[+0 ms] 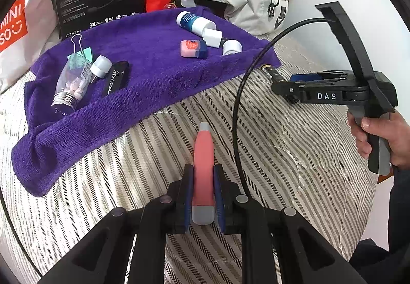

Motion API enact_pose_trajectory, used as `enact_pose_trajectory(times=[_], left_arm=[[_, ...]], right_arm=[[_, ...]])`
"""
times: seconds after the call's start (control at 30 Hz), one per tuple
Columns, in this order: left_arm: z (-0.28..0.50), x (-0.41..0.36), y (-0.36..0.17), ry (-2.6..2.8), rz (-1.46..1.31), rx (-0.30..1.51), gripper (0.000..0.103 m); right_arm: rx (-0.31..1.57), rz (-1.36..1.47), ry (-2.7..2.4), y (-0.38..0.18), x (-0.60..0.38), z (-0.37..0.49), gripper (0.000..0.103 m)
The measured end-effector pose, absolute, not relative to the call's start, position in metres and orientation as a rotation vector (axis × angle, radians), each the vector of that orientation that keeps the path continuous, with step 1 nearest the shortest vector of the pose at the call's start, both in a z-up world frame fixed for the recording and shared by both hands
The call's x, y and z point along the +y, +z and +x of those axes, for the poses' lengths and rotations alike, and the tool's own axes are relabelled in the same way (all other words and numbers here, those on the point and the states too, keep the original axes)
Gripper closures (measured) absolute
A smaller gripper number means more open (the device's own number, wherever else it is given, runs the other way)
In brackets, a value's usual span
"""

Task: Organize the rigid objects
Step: 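Lift the pink tube with the left tool while the right tool grasps the Grand Reserve bottle, then set the pink tube on the towel with the left tool while the right tool sets the bottle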

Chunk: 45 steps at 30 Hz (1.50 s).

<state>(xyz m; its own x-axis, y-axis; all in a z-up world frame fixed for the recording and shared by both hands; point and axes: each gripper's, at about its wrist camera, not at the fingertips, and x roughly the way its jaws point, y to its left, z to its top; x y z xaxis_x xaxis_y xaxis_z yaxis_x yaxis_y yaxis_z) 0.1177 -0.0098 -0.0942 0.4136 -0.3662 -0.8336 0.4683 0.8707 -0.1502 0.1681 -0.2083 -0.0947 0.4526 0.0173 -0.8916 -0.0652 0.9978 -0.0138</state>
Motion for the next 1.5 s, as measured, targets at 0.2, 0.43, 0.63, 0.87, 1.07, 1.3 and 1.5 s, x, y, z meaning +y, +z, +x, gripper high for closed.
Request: enact_pose_trajectory(times=[0.2, 0.43, 0.63, 0.87, 1.07, 1.3, 1.5], left_arm=[[0.117, -0.012, -0.094, -0.506, 0.133, 1.025, 0.088], [0.120, -0.013, -0.095, -0.492, 0.118, 1.016, 0.087], [0.119, -0.016, -0.096, -0.482, 0.133, 1.003, 0.088], [0.114, -0.004, -0.093, -0.479, 0.081, 1.015, 0.088], [0.114, 0.006, -0.085, -0.453, 0.069, 1.014, 0.088], [0.115, 0.008, -0.075, -0.424, 0.086, 1.001, 0.088], [0.118, 0.011, -0.065, -0.415, 0.077, 0.983, 0.088]], right_arm=[[1.118, -0.056, 0.074, -0.091, -0.210, 0.162, 0.079], [1.089, -0.057, 0.066, -0.094, -0.206, 0.170, 0.078], [1.086, -0.063, 0.085, -0.093, -0.208, 0.170, 0.079], [1.107, 0.027, 0.146, -0.089, -0.217, 0.160, 0.080], [1.112, 0.046, 0.206, -0.086, -0.209, 0.147, 0.080], [1.110, 0.048, 0.267, -0.080, -0.197, 0.137, 0.080], [1.106, 0.051, 0.328, -0.072, -0.184, 0.141, 0.080]])
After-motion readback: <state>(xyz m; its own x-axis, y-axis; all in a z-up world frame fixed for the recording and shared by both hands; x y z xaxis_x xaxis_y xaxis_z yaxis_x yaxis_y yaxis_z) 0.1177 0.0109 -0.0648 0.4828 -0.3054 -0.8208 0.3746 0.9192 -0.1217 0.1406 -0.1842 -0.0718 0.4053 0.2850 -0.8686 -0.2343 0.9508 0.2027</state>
